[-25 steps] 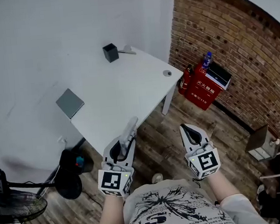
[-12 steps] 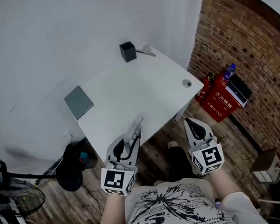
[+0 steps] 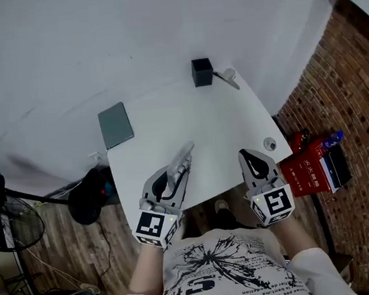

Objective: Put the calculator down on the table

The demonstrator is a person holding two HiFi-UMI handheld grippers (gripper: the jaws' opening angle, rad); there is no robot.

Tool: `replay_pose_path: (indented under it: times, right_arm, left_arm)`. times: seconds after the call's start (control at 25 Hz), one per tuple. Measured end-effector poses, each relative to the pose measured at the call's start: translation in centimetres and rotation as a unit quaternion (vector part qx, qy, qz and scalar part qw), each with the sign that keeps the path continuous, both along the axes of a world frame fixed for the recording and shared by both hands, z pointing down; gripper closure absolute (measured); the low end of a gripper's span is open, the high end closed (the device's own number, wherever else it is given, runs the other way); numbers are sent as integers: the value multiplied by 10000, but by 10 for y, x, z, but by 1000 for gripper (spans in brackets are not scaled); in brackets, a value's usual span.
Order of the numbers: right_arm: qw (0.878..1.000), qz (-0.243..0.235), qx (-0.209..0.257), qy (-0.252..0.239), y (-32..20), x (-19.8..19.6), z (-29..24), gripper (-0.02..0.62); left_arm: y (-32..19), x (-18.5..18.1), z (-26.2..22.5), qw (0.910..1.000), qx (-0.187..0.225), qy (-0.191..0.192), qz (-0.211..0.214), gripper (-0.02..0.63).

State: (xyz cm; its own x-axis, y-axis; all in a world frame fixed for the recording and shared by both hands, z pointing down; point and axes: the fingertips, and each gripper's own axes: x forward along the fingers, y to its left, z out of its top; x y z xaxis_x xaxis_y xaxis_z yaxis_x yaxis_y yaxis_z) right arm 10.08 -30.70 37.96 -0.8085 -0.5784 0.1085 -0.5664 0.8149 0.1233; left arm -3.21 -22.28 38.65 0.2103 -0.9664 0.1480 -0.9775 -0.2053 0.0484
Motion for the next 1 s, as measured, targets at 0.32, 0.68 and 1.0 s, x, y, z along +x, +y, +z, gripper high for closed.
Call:
replay_pose_path:
  times: [0.32, 0.68, 1.0]
  right_arm:
    - [9956, -878, -202, 268, -96, -45, 39, 580]
    - [9862, -1361, -773, 541, -151, -58, 96, 580]
    - [9814, -1463, -1100, 571, -179, -80, 132, 581]
  left_arm:
    - [-88, -2, 66, 9963, -682, 343, -389, 466]
    - [-142, 1, 148, 9796, -1659, 869, -731, 466]
    - [-169, -14, 201, 9637, -2212, 1224, -858, 466]
